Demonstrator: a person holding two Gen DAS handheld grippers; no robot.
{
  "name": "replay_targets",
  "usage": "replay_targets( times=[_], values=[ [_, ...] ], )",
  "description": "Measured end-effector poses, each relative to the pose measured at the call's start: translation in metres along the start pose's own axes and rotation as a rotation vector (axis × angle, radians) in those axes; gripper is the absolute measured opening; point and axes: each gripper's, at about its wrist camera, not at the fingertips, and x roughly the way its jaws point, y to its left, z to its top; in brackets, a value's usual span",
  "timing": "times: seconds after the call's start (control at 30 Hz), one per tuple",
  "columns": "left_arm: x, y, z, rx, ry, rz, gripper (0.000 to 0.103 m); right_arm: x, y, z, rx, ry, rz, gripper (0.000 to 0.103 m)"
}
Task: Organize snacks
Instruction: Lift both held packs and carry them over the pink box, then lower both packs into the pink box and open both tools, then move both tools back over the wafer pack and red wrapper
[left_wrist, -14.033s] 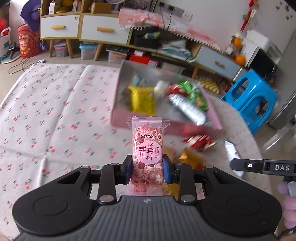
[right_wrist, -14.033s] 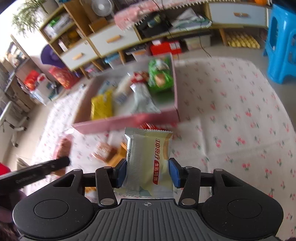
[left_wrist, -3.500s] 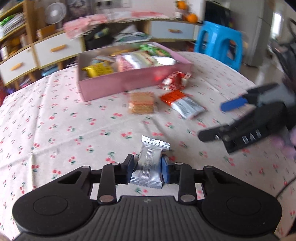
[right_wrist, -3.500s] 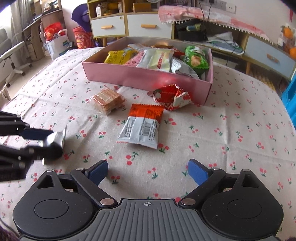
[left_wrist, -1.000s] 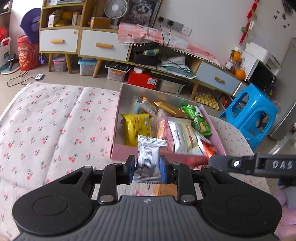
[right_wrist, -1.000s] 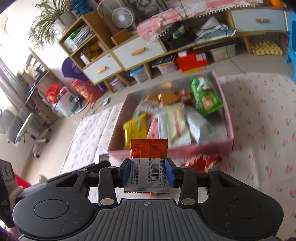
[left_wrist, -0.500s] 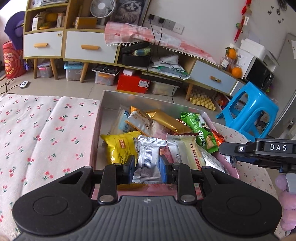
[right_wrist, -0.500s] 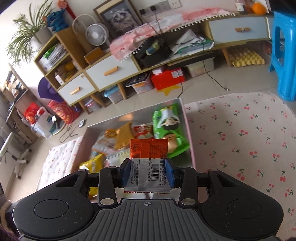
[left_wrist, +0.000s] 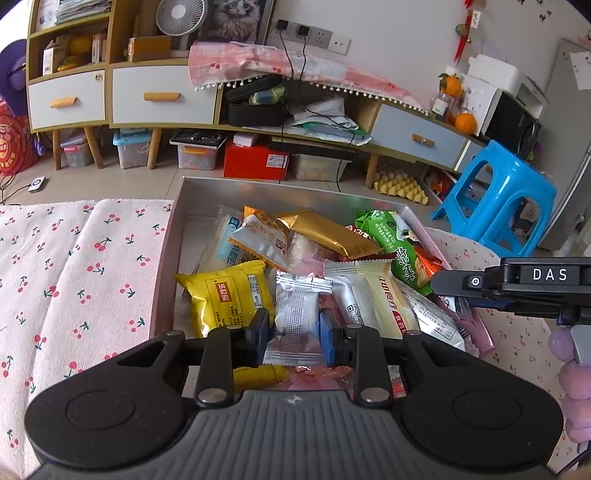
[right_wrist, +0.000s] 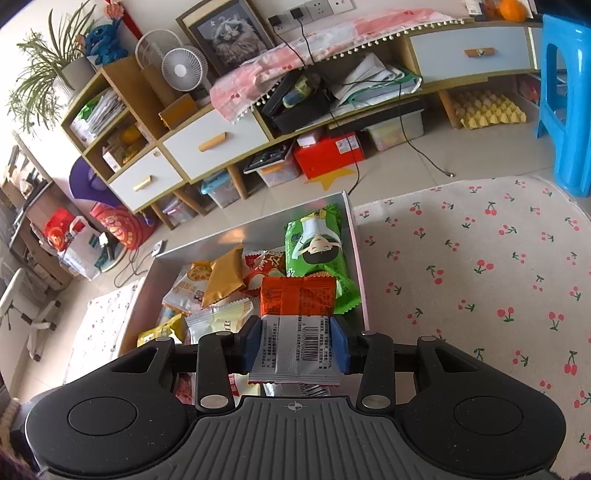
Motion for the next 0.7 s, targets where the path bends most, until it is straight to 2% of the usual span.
replay_targets(
  times=[0.1, 0.17, 0.2, 0.27, 0.33, 0.5, 0.57, 0.7],
  values=[
    [0.000, 0.001, 0.001, -0.006, 0.002, -0.007, 0.028, -0.001, 0.000, 0.000, 0.005, -0.006, 0.000, 0.042],
    [0.000, 0.000, 0.002, -0.010, 0.009, -0.009, 0.033, -0.002, -0.002, 0.002, 0.017, -0.006, 0.005, 0.046],
    [-0.001, -0.002, 0.002, -0.009, 0.012, -0.008, 0.038, -0.003, -0.003, 0.003, 0.028, -0.007, 0.011, 0.048],
    [-0.005, -0.005, 0.001, -0.003, 0.009, 0.002, 0.049, -0.008, -0.005, 0.004, 0.049, -0.013, 0.019, 0.059],
    [-0.009, -0.009, 0.001, 0.005, 0.004, 0.012, 0.065, -0.013, -0.007, 0.006, 0.062, -0.020, 0.023, 0.065],
    [-0.023, -0.016, -0.004, 0.007, 0.013, 0.031, 0.081, -0.029, -0.003, 0.006, 0.080, -0.017, 0.024, 0.075],
    [-0.029, -0.017, -0.006, 0.008, 0.015, 0.040, 0.083, -0.038, 0.002, 0.005, 0.060, -0.019, 0.023, 0.081],
    [-0.044, -0.018, -0.012, -0.004, 0.024, 0.054, 0.094, -0.052, 0.014, -0.001, 0.007, -0.013, 0.002, 0.086]
  ],
)
